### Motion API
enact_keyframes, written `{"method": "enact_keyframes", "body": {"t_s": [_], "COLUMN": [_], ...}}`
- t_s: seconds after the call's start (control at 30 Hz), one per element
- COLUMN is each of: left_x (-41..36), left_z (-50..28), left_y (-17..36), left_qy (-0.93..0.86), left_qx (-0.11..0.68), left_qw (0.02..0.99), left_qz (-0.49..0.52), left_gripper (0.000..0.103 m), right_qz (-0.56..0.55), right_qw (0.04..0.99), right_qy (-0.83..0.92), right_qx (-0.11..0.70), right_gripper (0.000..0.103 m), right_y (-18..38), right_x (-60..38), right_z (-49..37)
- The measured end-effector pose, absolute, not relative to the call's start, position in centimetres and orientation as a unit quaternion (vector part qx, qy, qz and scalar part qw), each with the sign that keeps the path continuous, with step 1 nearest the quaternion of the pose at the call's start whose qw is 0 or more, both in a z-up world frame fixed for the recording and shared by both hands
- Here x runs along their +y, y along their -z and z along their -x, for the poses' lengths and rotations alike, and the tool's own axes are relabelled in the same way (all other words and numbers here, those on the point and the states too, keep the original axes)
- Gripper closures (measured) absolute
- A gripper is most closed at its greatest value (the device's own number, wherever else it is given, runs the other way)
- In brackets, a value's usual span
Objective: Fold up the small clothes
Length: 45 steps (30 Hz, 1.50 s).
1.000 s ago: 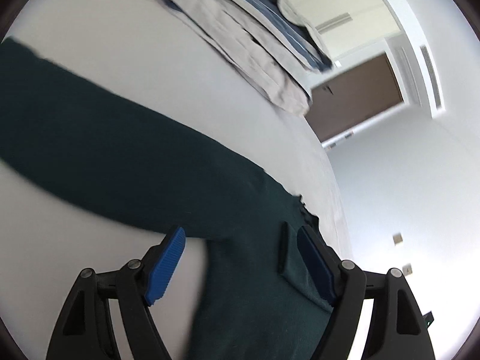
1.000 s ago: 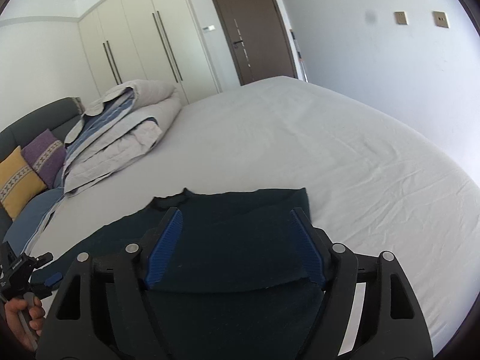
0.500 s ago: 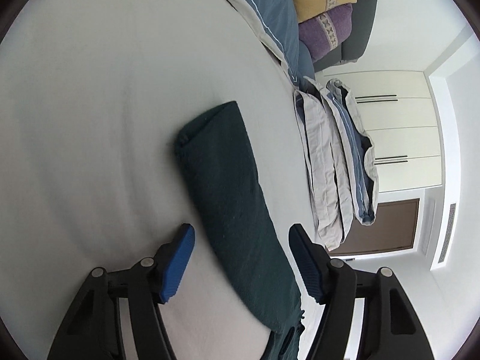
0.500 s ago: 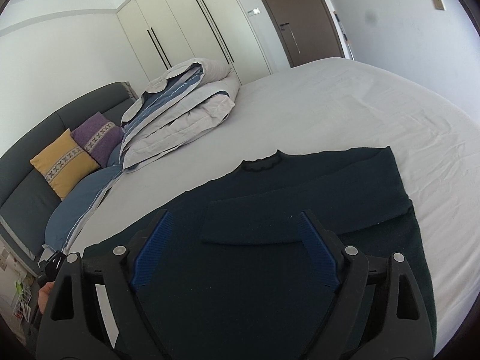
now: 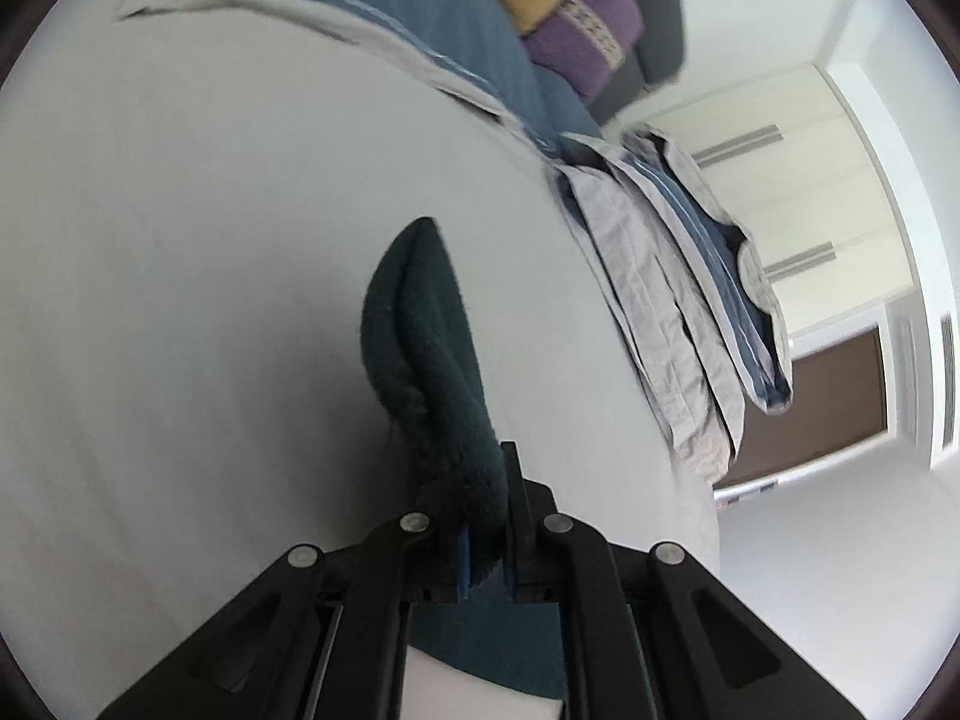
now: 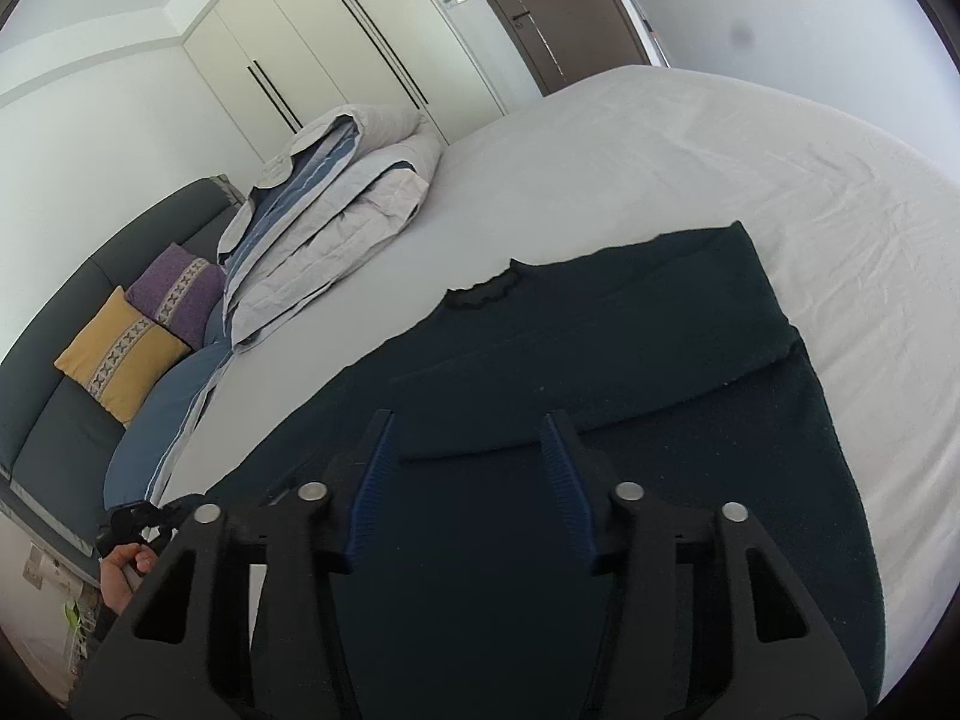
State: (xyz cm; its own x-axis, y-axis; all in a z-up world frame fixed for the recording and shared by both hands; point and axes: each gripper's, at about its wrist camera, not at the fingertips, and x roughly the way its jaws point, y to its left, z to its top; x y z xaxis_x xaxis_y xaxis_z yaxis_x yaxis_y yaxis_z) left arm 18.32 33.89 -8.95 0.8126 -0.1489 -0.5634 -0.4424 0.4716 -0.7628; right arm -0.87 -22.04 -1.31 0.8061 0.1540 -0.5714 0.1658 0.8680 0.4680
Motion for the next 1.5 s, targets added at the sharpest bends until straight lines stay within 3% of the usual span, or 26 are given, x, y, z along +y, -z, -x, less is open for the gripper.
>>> {"method": "enact_keyframes", "body": {"t_s": [0.27, 0.5, 0.6, 0.73, 0.87, 1.0, 1.37, 1.43, 1.47, 1.5], "left_x": [11.1, -10.7, -14.7, -13.9, -10.7, -6.9, 5.7, 7.2, 8.0, 8.6], "left_z": [-24.3, -24.3, -24.7, -23.0, -20.6, -18.6, -17.5, -17.5, -17.6, -17.6], "left_y": [0.7, 3.4, 6.6, 7.1, 5.3, 5.0, 5.7, 5.9, 6.0, 6.0], "left_qy": [0.060, 0.177, 0.185, 0.187, 0.207, 0.213, 0.139, 0.129, 0.124, 0.122], "left_qx": [0.340, 0.376, 0.427, 0.425, 0.402, 0.403, 0.405, 0.403, 0.403, 0.404], "left_qw": [0.909, 0.909, 0.885, 0.886, 0.892, 0.888, 0.889, 0.890, 0.889, 0.888], "left_qz": [0.233, 0.027, -0.009, -0.005, 0.020, 0.063, 0.164, 0.172, 0.179, 0.185], "left_gripper": [0.094, 0.091, 0.067, 0.030, 0.018, 0.017, 0.020, 0.021, 0.024, 0.025], "right_qz": [-0.287, -0.304, -0.312, -0.318, -0.315, -0.292, -0.212, -0.205, -0.202, -0.199], "right_qw": [0.907, 0.903, 0.898, 0.888, 0.881, 0.878, 0.840, 0.847, 0.847, 0.849], "right_qy": [0.018, 0.040, 0.047, 0.040, 0.002, -0.037, 0.005, 0.008, 0.005, 0.004], "right_qx": [0.309, 0.302, 0.308, 0.330, 0.353, 0.377, 0.499, 0.491, 0.491, 0.490], "right_gripper": [0.060, 0.060, 0.058, 0.058, 0.058, 0.049, 0.050, 0.064, 0.078, 0.086], "right_y": [3.7, 4.8, 5.5, 6.8, 7.1, 6.7, 11.1, 11.1, 11.2, 11.2], "right_x": [-26.7, -30.9, -32.3, -33.2, -31.8, -28.5, -23.1, -22.8, -22.7, -22.6], "right_z": [2.7, 4.1, 4.2, 2.8, -1.0, -6.1, -17.1, -17.2, -17.2, -17.1]}}
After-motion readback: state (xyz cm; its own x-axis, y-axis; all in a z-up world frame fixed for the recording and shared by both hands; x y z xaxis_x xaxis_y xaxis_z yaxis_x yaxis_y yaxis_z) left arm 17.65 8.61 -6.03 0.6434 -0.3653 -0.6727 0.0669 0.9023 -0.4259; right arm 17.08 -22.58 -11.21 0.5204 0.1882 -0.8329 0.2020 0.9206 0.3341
